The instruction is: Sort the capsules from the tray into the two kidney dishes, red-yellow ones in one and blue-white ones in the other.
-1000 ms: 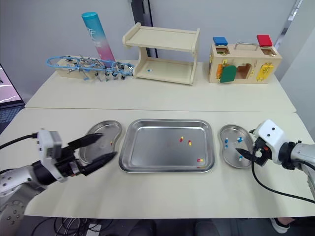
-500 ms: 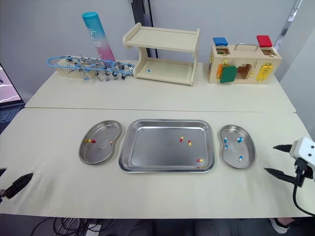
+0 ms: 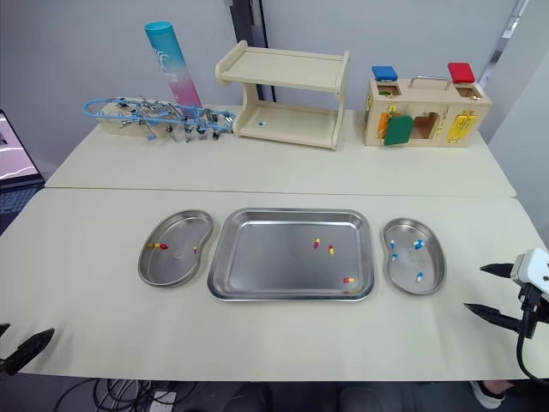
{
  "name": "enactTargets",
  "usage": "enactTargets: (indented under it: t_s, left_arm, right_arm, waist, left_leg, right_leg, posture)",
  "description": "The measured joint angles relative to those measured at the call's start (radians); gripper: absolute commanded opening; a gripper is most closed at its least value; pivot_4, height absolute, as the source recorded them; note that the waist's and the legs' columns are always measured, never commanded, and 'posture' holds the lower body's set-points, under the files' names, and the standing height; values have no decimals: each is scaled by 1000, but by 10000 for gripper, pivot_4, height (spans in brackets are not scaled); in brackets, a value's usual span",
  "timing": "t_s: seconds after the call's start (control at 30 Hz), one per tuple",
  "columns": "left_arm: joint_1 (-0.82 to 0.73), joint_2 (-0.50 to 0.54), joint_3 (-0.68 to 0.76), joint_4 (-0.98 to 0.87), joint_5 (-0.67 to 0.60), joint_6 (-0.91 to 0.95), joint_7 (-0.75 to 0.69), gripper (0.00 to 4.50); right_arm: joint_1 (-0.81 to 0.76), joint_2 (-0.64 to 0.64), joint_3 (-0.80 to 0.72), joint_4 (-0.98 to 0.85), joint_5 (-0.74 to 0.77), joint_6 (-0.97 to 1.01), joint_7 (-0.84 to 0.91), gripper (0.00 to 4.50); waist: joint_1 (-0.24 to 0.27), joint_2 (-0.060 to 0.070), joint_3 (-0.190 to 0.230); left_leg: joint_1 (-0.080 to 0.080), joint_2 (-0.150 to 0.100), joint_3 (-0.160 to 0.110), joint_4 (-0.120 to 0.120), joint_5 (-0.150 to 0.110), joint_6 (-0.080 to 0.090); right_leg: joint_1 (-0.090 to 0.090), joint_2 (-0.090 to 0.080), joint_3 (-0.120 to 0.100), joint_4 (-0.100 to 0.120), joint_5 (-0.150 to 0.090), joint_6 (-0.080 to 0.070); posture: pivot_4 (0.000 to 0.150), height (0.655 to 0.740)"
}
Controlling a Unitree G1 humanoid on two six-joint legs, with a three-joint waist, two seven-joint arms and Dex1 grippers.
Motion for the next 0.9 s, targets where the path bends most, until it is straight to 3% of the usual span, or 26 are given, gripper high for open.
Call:
enactTargets:
  t_s: [0.9]
  left_arm:
    - [-24,0,-3,8,1,1,-31,45000]
  right_arm:
    - [0,0,18,-2,11,15,8,44673]
  waist:
    - [0,0,0]
  left_leg:
    - [0,0,0,0,0,0]
  right_leg:
    - [0,0,0,0,0,0]
  posture:
    - [1500,7400]
